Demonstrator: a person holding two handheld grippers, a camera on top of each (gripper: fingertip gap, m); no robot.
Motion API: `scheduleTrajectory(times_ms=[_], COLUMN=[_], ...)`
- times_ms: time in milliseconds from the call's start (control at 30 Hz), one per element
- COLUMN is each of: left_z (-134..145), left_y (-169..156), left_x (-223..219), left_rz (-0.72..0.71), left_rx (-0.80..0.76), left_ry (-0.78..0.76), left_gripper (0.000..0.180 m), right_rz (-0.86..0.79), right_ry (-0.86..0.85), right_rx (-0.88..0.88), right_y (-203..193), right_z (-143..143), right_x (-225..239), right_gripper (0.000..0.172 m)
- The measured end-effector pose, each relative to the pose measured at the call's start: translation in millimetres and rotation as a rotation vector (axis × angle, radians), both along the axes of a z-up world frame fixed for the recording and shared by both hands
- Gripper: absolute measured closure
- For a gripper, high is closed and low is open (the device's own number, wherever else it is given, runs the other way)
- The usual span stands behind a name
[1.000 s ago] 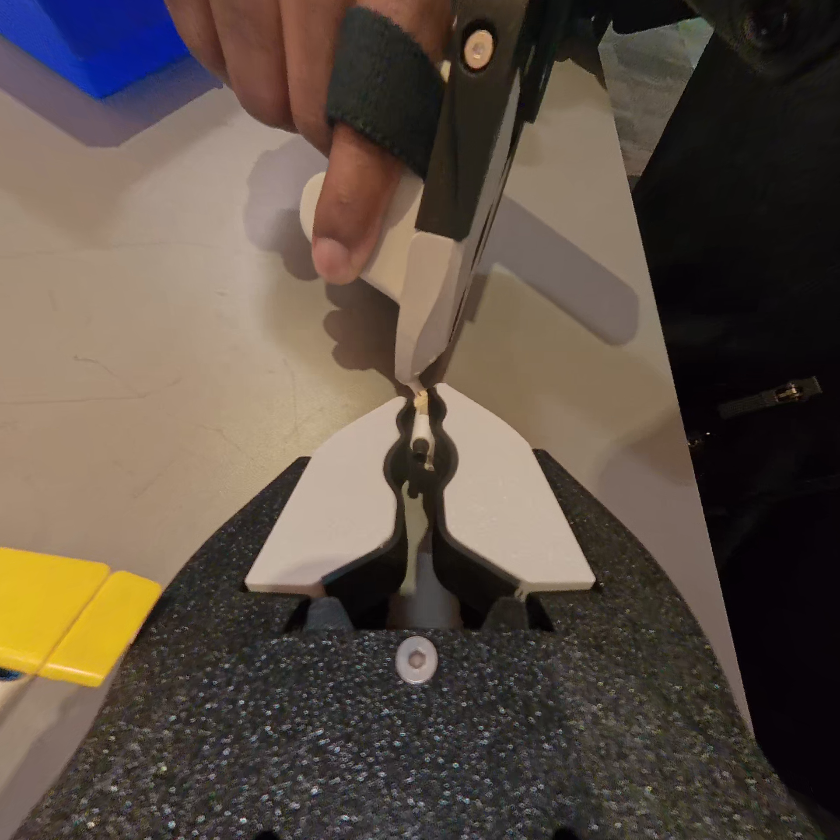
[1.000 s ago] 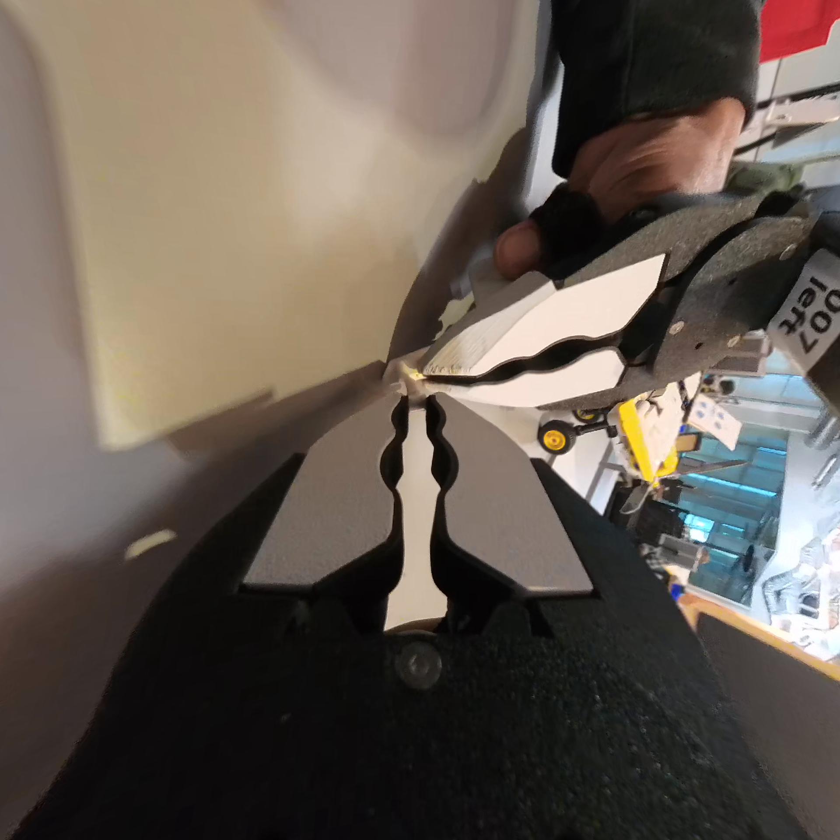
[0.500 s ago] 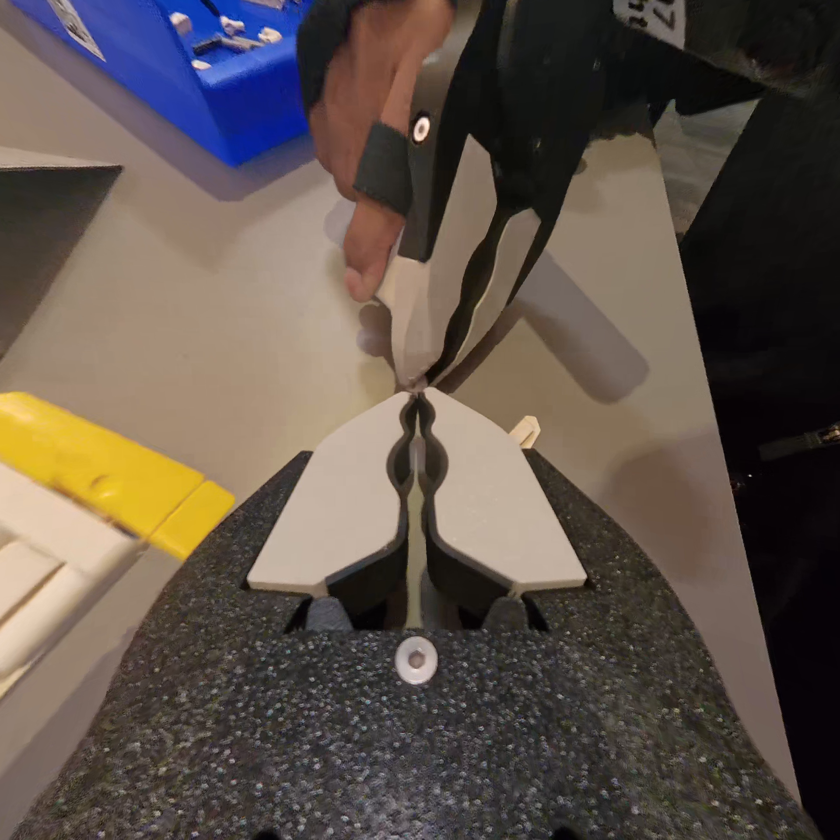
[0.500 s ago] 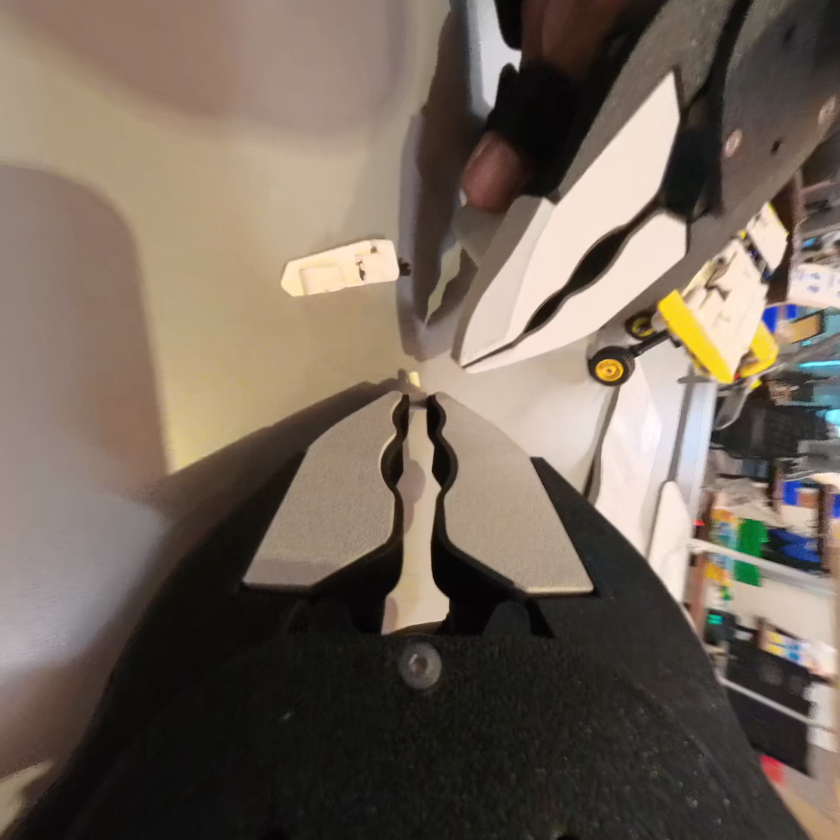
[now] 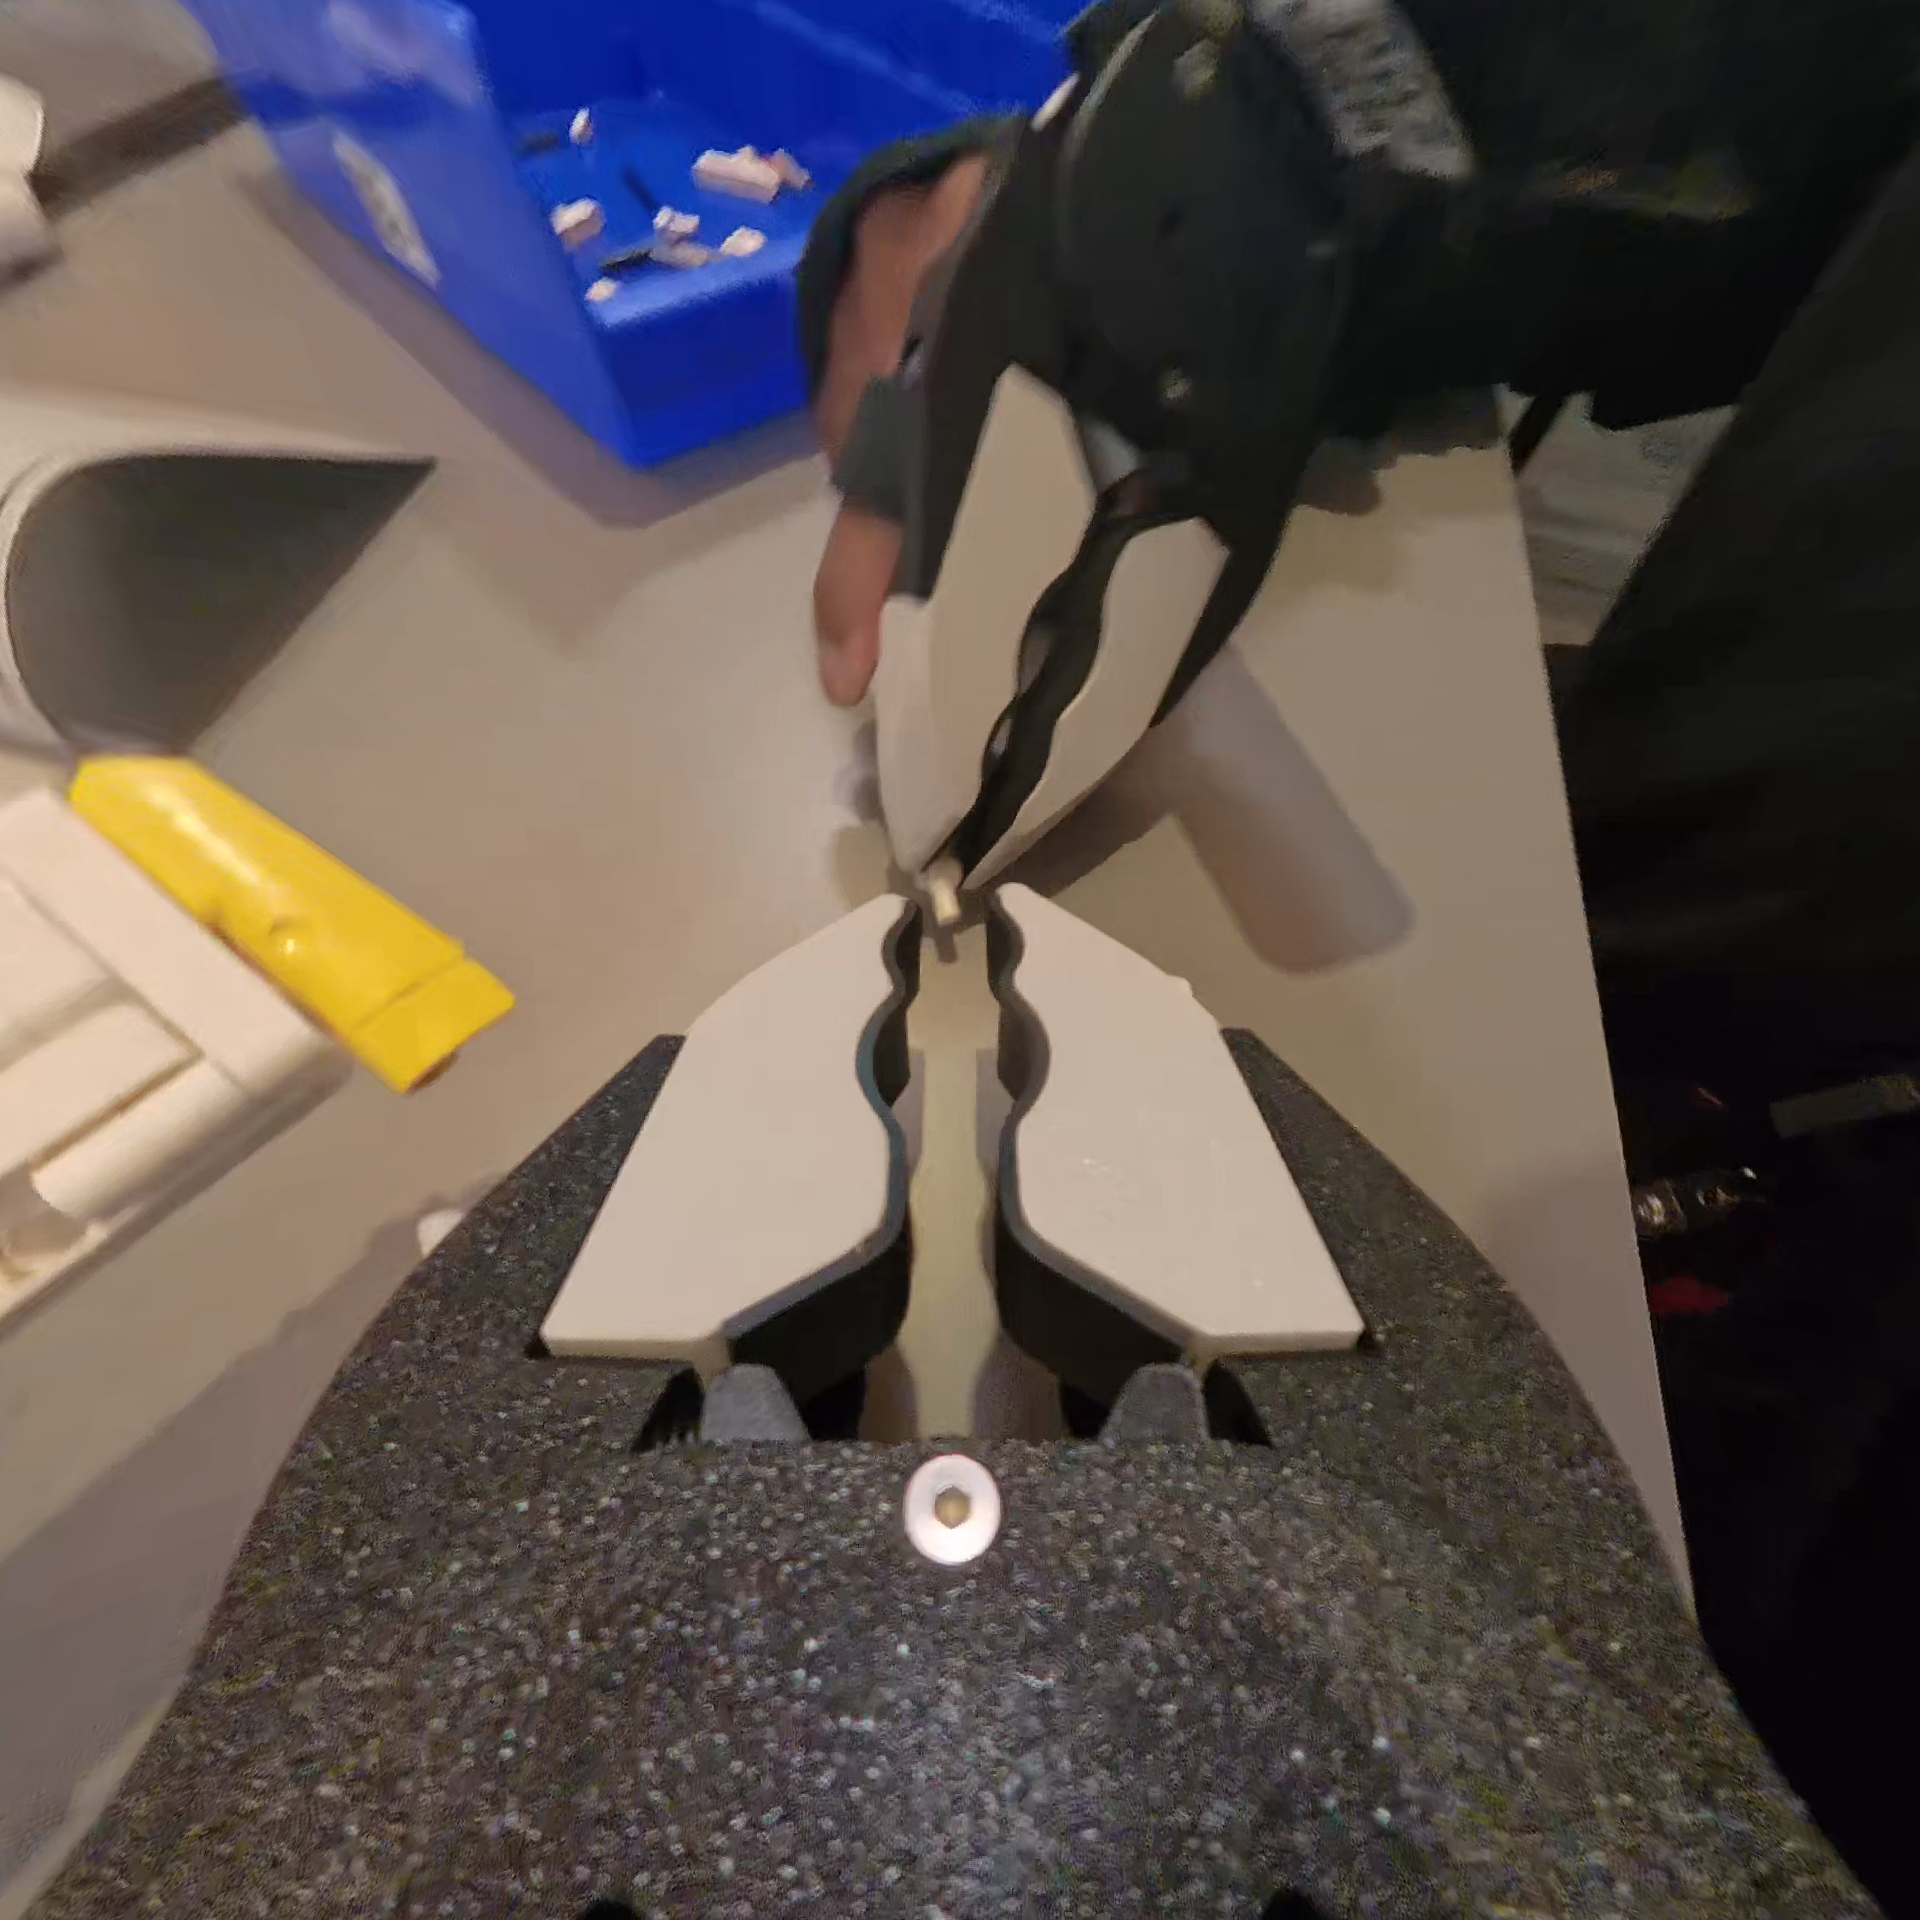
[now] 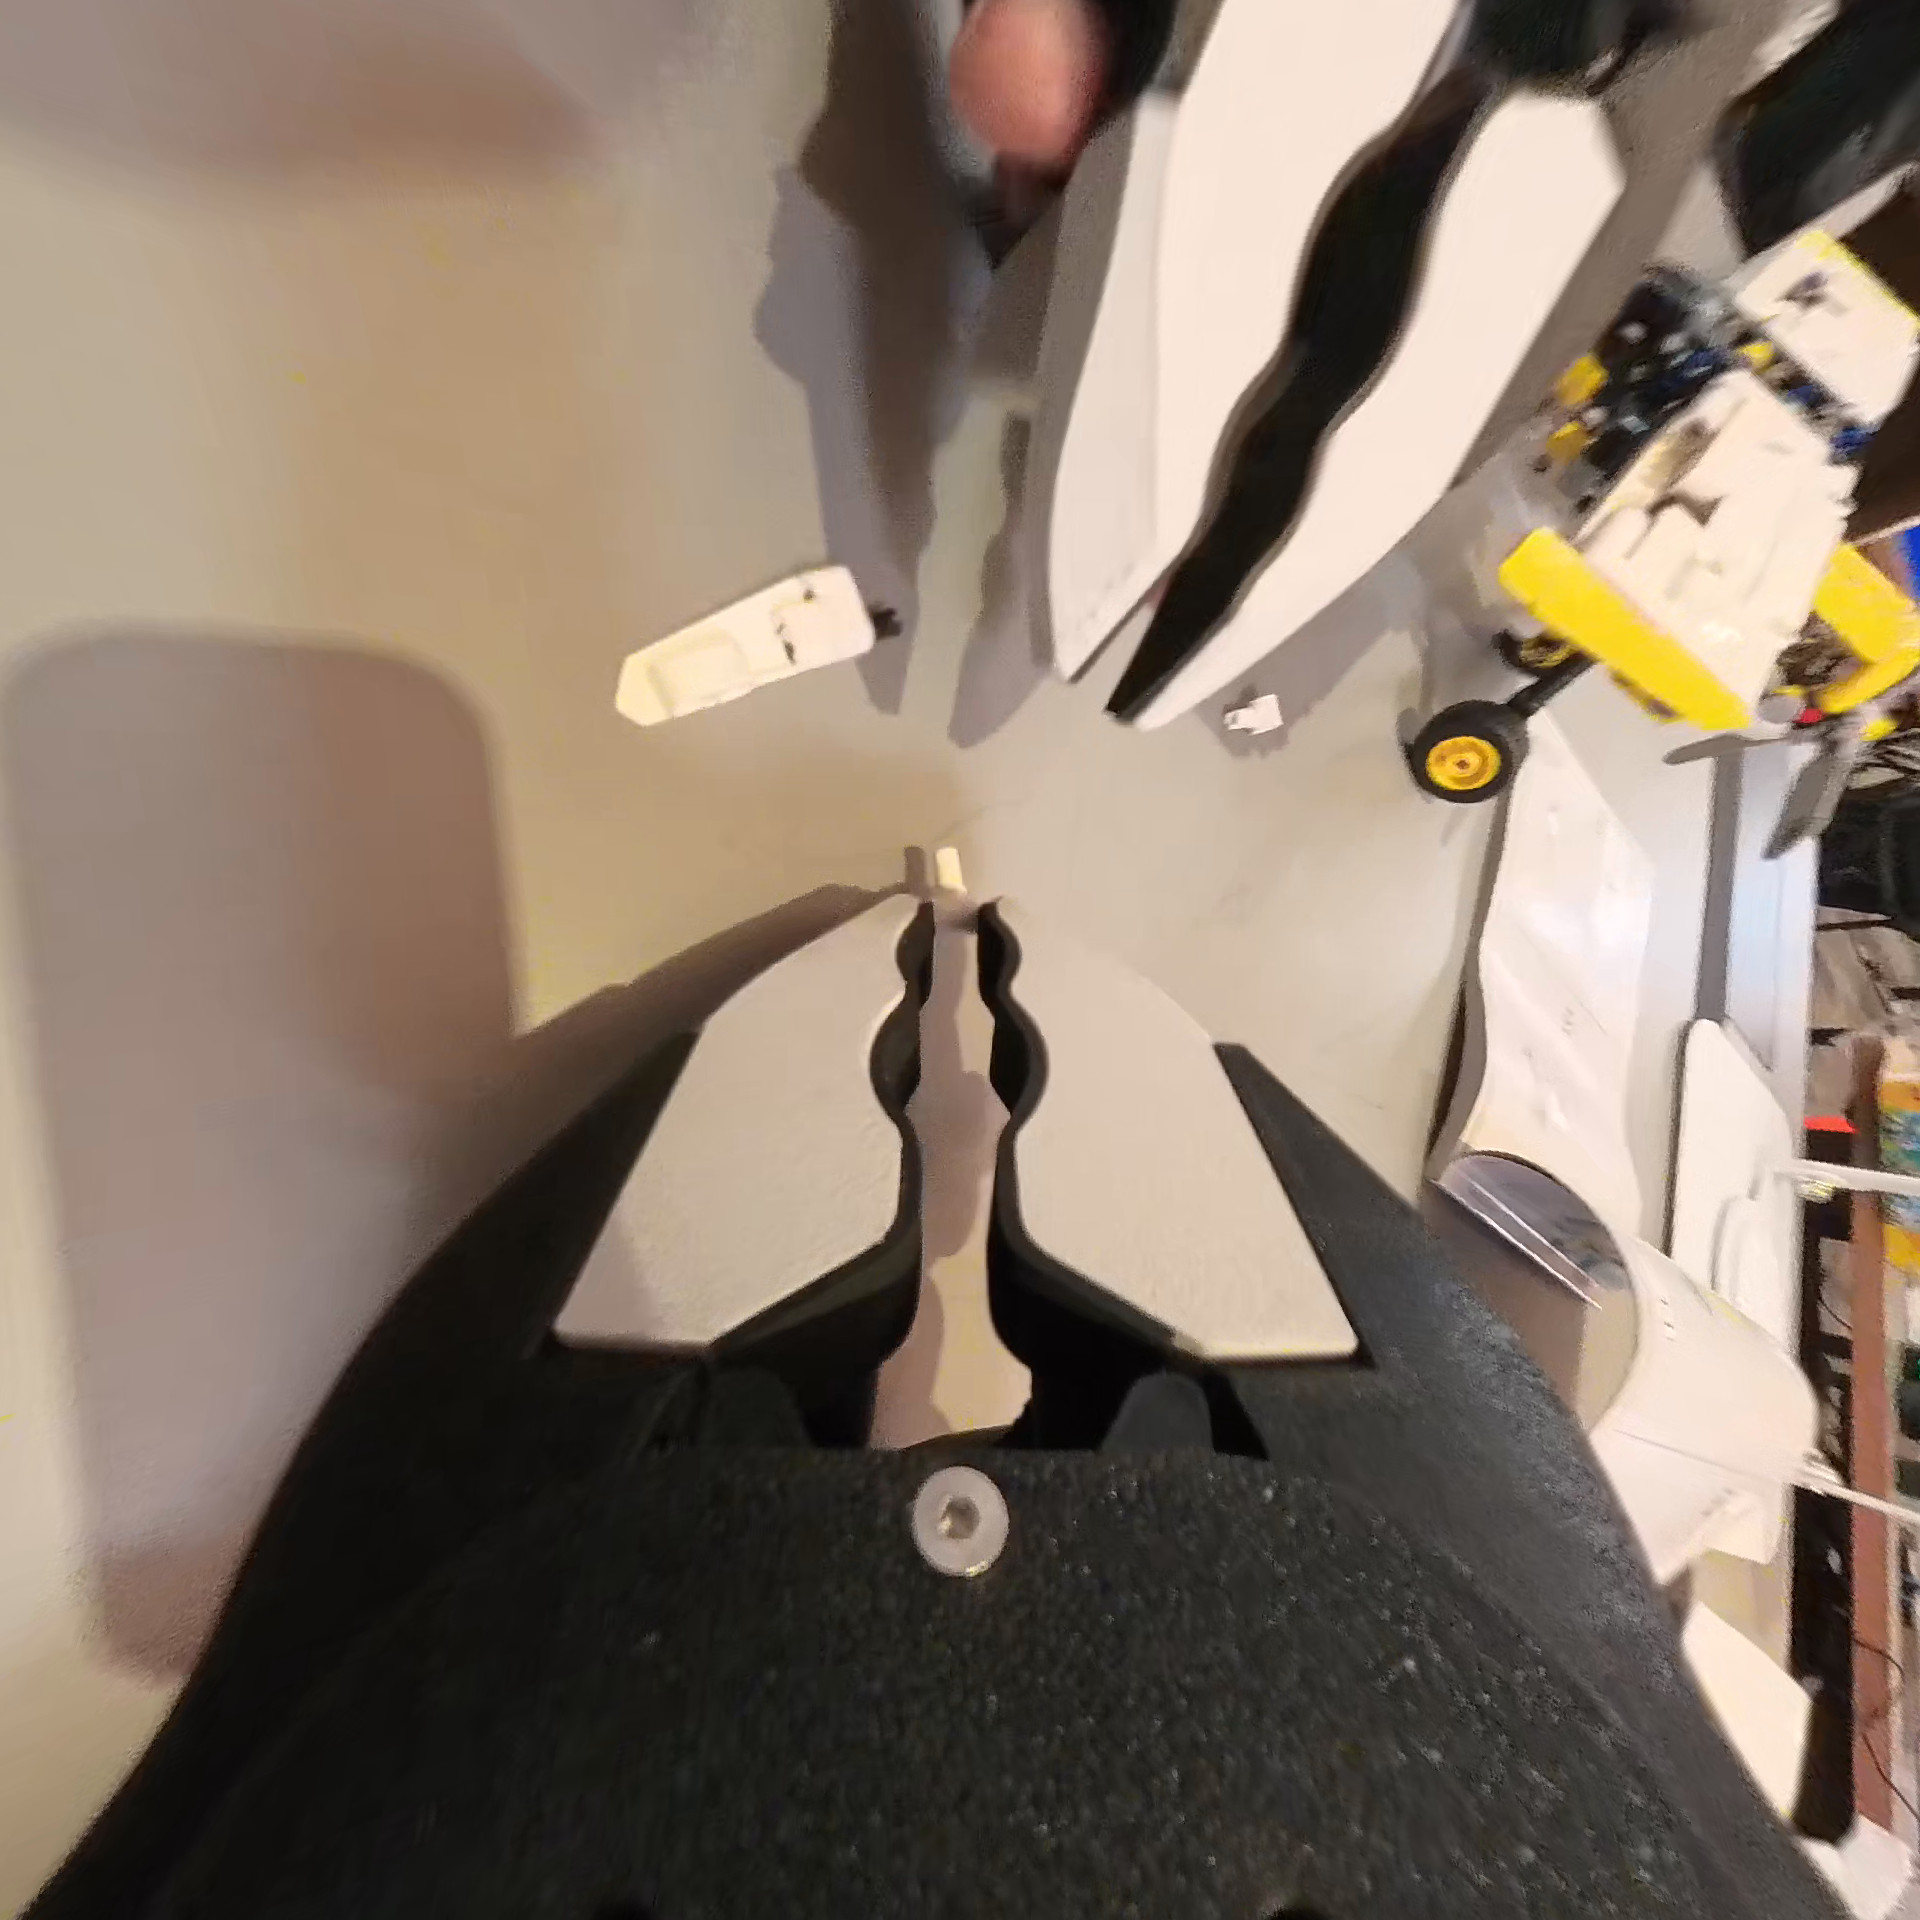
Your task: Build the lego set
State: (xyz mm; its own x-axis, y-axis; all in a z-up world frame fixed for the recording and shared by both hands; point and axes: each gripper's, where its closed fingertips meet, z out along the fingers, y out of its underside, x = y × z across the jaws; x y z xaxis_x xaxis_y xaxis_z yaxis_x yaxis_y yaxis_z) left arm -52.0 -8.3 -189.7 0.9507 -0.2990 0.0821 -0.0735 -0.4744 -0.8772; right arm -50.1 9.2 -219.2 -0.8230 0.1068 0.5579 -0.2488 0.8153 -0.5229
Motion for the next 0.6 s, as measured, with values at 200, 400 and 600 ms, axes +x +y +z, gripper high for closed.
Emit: scheduleTrajectory(times_ms=[200, 400, 600], left_z=[-7.4, -2.3, -1.5], left_y=[4.1, 8.4, 11.7], left_x=[7.4, 13.4, 16.0], left_rz=[0.04, 0.046, 0.045], left_rx=[-0.081, -0.073, -0.07], left_ry=[-0.124, -0.23, -0.244], left_gripper=[0.165, 0.164, 0.175], right_rz=[-0.045, -0.058, -0.046], right_ry=[0.106, 0.2, 0.267], right_rx=[-0.019, -0.065, -0.065], right_y=[-4.4, -9.1, -11.7], right_z=[17.2, 31.9, 34.4], right_x=[0.8, 4.2, 4.7], right_gripper=[0.164, 0.164, 0.164])
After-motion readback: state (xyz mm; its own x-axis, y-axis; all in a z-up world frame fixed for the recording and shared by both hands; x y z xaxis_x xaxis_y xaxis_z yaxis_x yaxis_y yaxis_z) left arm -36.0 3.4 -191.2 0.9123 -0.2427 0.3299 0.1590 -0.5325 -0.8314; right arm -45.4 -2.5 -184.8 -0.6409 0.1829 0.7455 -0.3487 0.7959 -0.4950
